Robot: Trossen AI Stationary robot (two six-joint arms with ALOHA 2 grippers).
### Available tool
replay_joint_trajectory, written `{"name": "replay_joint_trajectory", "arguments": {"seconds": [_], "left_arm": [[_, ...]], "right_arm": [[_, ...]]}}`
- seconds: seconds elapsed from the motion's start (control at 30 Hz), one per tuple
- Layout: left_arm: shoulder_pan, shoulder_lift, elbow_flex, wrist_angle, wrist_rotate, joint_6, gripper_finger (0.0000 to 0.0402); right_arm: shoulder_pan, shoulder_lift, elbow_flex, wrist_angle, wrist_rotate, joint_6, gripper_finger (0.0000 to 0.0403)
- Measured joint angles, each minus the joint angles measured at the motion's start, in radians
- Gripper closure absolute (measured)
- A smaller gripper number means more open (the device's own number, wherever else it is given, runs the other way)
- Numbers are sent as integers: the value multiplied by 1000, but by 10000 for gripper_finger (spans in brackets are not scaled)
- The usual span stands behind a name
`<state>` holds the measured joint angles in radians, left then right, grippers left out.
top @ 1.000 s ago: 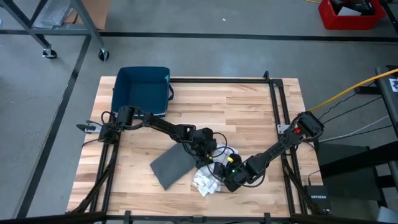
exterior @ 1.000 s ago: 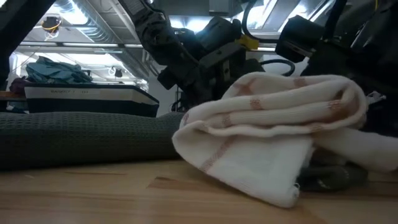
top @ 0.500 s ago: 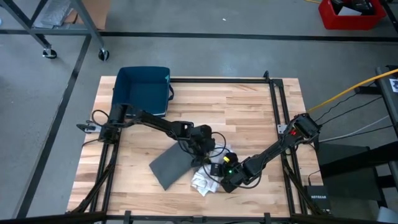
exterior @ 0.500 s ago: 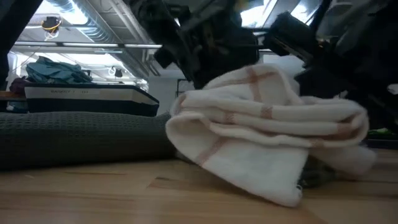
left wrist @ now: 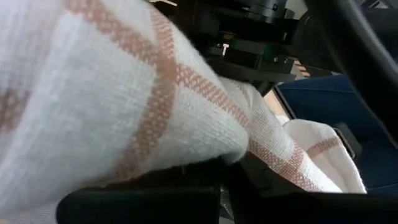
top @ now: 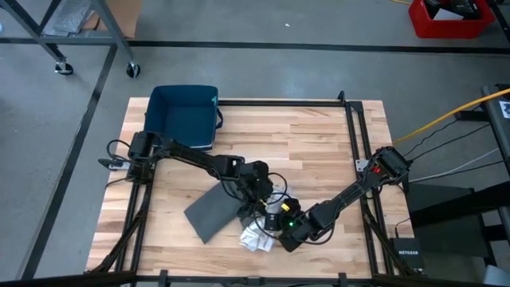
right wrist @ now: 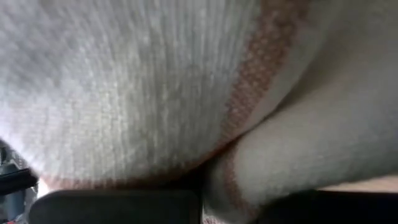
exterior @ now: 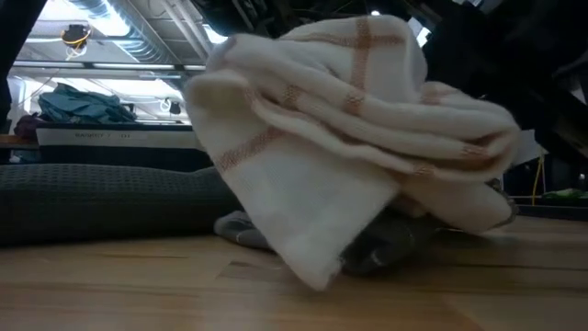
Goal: Fold towel
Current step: Stack the stacked towels on top of the gray towel
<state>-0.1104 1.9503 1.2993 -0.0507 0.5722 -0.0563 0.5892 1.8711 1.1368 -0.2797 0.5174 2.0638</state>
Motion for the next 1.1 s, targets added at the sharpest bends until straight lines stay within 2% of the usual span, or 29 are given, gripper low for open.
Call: {"name": "replay_joint_trajectory", "arguments": {"seconds": [0.13,0.3,0.5,0.73,0.83,0.97,1.1], "left_arm": [[1,5,2,-34,-57,9,398],[6,8,1,-105,-173,8,385],[5,9,1,-133,-244,-26,320],[3,9,1,-161,-249,-85,246],[8,9,1,-186,-249,-99,233],[25,9,1,-209,-246,-113,229],[54,5,1,-216,-186,-146,229]], "right_arm": [[-3,-2,2,-48,-60,43,352],[-3,-4,4,-61,-97,55,312],[-11,-4,6,-57,-127,49,251],[-18,-3,6,-51,-182,66,194],[-13,-2,6,-18,-225,118,193],[9,-2,15,-2,-210,138,209],[22,-1,47,-18,-204,140,229]]}}
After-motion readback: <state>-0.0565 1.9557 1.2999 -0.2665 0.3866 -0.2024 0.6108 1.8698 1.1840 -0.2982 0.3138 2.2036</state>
